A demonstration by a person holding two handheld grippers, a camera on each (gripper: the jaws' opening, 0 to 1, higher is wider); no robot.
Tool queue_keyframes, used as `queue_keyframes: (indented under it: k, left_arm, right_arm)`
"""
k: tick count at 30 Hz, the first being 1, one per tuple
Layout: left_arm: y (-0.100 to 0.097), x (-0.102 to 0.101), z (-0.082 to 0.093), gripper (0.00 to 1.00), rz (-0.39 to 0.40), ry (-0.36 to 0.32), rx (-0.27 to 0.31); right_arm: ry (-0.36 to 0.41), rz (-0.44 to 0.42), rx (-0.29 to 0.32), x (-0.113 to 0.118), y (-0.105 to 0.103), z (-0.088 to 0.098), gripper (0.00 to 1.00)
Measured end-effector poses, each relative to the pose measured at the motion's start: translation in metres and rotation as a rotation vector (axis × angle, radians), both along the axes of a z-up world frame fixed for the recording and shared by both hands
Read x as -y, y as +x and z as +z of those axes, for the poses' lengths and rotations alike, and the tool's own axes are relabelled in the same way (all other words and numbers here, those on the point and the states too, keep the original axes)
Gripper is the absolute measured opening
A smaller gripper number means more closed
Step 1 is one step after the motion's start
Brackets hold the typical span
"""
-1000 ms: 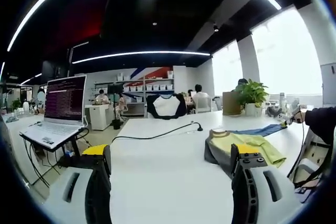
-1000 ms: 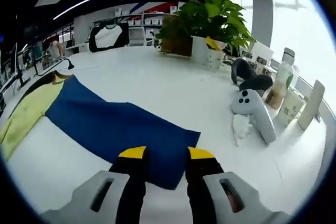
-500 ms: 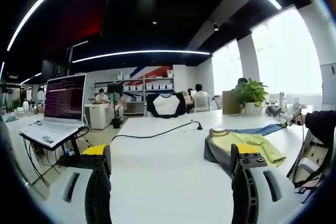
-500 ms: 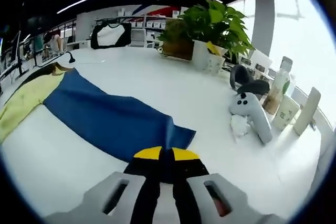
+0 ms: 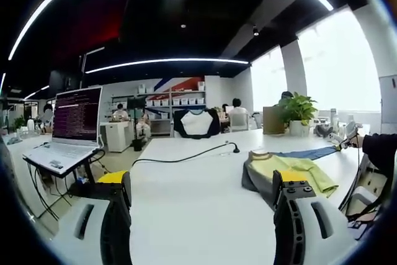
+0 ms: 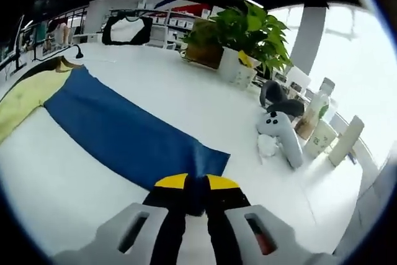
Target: Fold the garment on the visible template until the final outline fits inside the template.
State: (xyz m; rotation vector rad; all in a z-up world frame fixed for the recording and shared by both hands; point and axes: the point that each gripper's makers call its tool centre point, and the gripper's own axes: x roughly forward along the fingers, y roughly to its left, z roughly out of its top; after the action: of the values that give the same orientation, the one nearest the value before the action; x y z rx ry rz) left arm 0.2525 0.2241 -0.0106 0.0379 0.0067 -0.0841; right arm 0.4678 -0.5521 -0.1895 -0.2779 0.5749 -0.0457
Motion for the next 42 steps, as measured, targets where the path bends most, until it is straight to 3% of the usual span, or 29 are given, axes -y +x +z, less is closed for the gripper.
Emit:
queue_keyframes:
  k: [4, 7, 10, 13, 15, 17, 19, 21, 27, 32, 36, 38, 40, 42]
  left_arm:
    - [0.000, 0.001, 0.002, 1.00, -0.005, -0.009, 0.012]
    - [0.000, 0.002, 0.002, 1.00, -0.017, -0.024, 0.013]
    - [0.000, 0.004, 0.005, 1.00, -0.022, -0.024, 0.031]
    - [0.000, 0.007, 0.006, 1.00, -0.038, -0.034, 0.036]
    - [0.001, 0.010, 0.006, 1.00, -0.051, -0.033, 0.034]
    - [0.001, 0.013, 0.007, 1.00, -0.064, -0.031, 0.041]
    - [0.002, 0.015, 0.009, 1.00, -0.072, -0.038, 0.053]
    - [0.003, 0.015, 0.009, 1.00, -0.072, -0.041, 0.054]
    - [0.004, 0.015, 0.008, 1.00, -0.053, -0.010, 0.053]
    - [0.005, 0.020, 0.010, 1.00, -0.060, 0.007, 0.062]
    - [0.006, 0.027, 0.010, 1.00, -0.094, -0.030, 0.069]
    - [0.006, 0.029, 0.013, 1.00, -0.100, -0.020, 0.083]
    - [0.007, 0.030, 0.013, 1.00, -0.102, -0.018, 0.088]
    - [0.007, 0.034, 0.012, 1.00, -0.114, -0.017, 0.086]
  right_arm:
    - [0.015, -0.025, 0.032, 0.007, -0.002, 0.000, 0.11]
    - [-0.016, -0.015, 0.046, 0.008, -0.002, 0.001, 0.15]
    - [0.029, -0.046, 0.084, 0.013, -0.003, 0.002, 0.20]
    - [0.025, -0.061, 0.143, 0.025, -0.004, 0.008, 0.42]
    - [0.139, -0.093, 0.200, 0.022, -0.006, 0.013, 0.55]
    - [0.160, -0.085, 0.264, 0.024, -0.006, 0.025, 0.63]
    - [0.135, -0.077, 0.264, 0.025, -0.010, 0.028, 0.78]
    - [0.171, -0.054, 0.283, 0.019, -0.009, 0.032, 1.00]
    - [0.189, -0.033, 0.309, 0.012, -0.015, 0.048, 1.00]
    - [0.150, 0.006, 0.356, 0.002, -0.019, 0.071, 1.00]
    - [0.167, 0.010, 0.380, -0.010, -0.027, 0.085, 1.00]
    - [0.179, -0.019, 0.428, -0.017, -0.035, 0.097, 1.00]
    - [0.202, -0.021, 0.433, -0.026, -0.041, 0.104, 1.00]
    - [0.182, -0.003, 0.472, -0.036, -0.045, 0.119, 1.00]
